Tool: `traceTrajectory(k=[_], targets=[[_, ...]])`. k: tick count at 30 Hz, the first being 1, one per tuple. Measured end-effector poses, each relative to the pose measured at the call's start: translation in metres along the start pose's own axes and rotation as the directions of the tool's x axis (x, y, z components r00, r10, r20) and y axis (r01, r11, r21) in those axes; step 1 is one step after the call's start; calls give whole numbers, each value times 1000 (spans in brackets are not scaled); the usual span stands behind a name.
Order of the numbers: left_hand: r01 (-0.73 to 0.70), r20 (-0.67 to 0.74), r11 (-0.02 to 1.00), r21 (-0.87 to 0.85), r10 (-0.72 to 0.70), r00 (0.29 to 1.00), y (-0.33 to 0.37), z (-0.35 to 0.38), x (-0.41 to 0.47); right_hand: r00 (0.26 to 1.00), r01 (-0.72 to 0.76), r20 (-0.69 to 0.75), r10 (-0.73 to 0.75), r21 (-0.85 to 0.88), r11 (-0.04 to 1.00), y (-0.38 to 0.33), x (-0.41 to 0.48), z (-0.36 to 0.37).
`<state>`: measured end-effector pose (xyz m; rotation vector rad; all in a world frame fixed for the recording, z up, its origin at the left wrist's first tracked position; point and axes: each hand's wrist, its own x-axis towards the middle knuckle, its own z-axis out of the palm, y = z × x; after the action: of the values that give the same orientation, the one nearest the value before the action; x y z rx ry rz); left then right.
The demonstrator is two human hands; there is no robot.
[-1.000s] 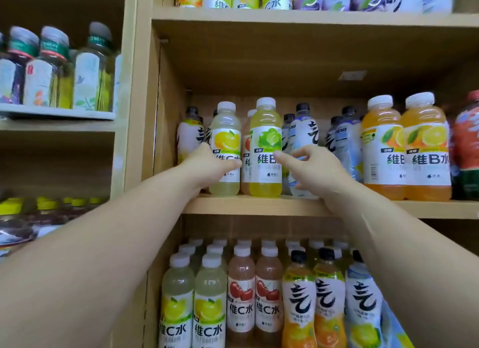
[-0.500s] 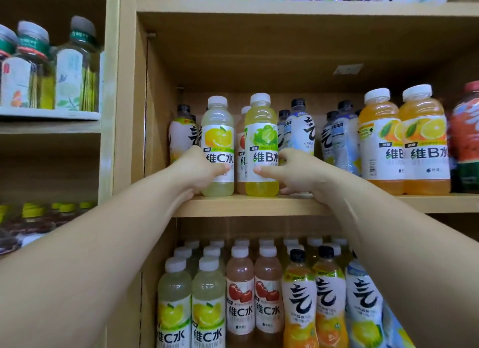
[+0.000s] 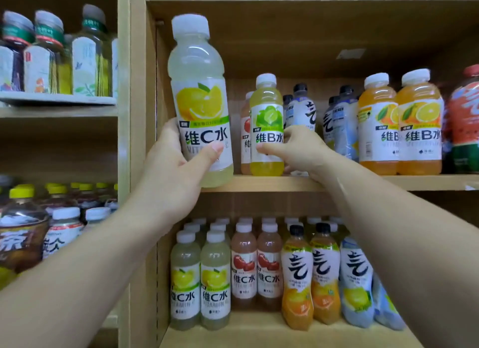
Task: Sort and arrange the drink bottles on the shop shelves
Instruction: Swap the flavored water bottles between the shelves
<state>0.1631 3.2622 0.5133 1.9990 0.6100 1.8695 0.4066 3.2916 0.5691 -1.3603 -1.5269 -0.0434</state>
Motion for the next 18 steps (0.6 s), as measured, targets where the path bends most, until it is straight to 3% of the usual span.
traceTrajectory(k=[4, 7, 13, 18], targets=[[13, 44, 999, 33, -14, 999, -1, -16, -46, 976, 69, -193, -101, -165, 984, -5, -17, -5], [66, 40, 997, 46, -68, 997, -12, -22, -77, 948, 103, -280, -152, -183, 978, -8, -33, -8], [220, 35, 973, 64, -222, 974, -54, -22, -126, 910, 205, -356, -214, -64, 977, -19, -78, -19], [311, 24, 933, 181, -320, 947, -109, -15, -168, 919, 256, -304, -251, -23, 966, -17, -141, -19]])
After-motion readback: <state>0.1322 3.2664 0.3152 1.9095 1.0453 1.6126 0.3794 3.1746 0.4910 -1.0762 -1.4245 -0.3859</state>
